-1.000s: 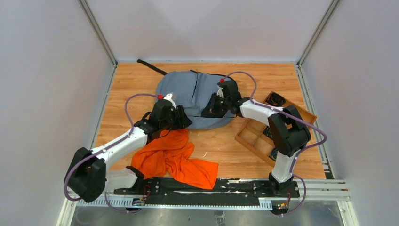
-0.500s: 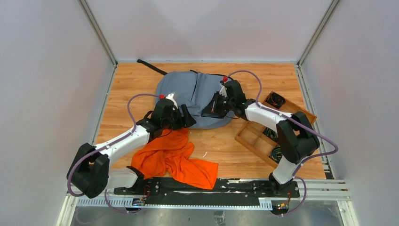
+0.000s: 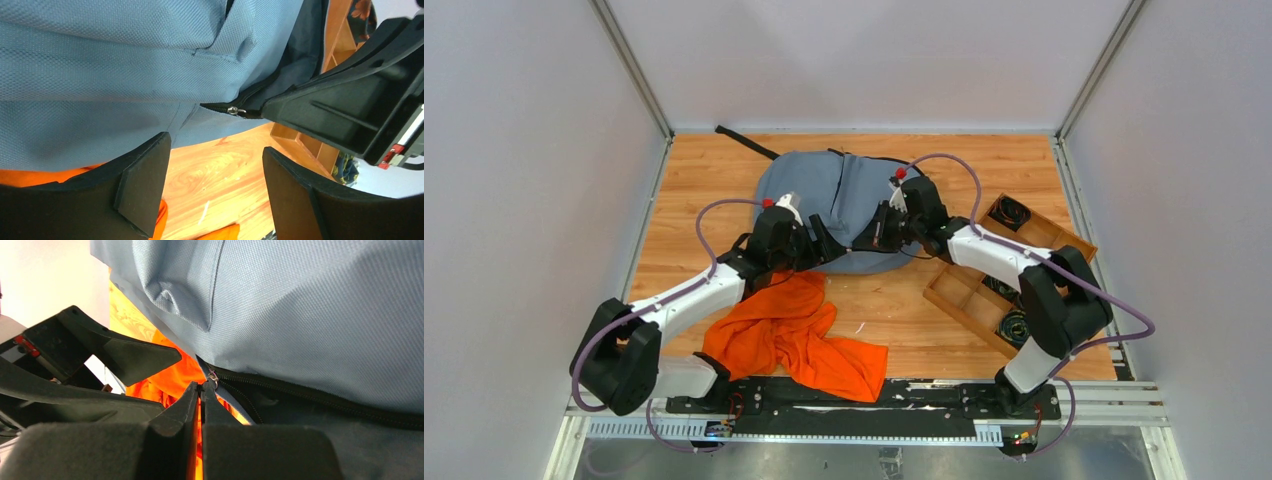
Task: Pack the student bag
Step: Zip the student bag at the center of the board.
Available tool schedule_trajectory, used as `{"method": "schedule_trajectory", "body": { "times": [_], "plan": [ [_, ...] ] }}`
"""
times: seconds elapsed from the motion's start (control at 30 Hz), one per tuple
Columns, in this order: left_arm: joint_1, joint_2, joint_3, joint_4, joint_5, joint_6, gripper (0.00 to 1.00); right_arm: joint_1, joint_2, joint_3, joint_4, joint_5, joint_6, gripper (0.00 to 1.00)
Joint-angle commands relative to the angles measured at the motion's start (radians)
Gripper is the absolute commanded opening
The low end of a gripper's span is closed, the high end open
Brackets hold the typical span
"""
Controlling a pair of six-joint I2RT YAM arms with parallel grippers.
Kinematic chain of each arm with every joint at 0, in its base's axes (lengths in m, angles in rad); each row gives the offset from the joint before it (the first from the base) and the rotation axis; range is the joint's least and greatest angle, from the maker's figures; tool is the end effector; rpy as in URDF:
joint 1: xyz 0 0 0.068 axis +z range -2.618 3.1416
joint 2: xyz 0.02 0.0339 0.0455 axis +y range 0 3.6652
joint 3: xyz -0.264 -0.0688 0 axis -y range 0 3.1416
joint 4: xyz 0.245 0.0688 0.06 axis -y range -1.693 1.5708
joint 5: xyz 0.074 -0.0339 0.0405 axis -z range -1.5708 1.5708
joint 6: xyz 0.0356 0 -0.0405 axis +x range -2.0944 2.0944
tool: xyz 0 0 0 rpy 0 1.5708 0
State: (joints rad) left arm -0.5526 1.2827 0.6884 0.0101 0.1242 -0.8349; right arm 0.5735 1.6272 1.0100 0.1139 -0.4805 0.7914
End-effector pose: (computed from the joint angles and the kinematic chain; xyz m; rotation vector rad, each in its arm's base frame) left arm 0.2299 -0.1469 0.2189 -0.2476 2.2889 -0.9010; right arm 0.2951 0.2102 0.2333 -0.0799 2.2939 1.2785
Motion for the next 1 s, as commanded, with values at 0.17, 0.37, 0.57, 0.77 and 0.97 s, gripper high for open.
{"method": "schedule_trajectory", "body": {
  "times": [0.17,0.37,0.57,0.77,0.97],
  "plan": [
    [0.013,-0.024,0.023,-0.049,-0.162,-0.148,0.72,0.015,-0.06,-0.027,0.018,0.009,-0.024,0.0],
    [0.013,-0.025,0.023,-0.111,-0.189,-0.298,0.72,0.017,-0.065,-0.03,0.023,0.0,-0.024,0.0],
    [0.013,-0.041,-0.005,-0.059,-0.221,-0.387,0.74,0.046,-0.076,-0.022,0.026,-0.011,-0.044,0.0],
    [0.013,0.056,0.027,-0.015,-0.175,-0.405,0.72,0.069,-0.09,-0.019,0.027,-0.014,-0.049,0.0],
    [0.014,0.083,0.055,-0.017,-0.213,-0.411,0.65,0.075,-0.108,-0.016,0.012,-0.007,-0.064,0.0]
  ]
}}
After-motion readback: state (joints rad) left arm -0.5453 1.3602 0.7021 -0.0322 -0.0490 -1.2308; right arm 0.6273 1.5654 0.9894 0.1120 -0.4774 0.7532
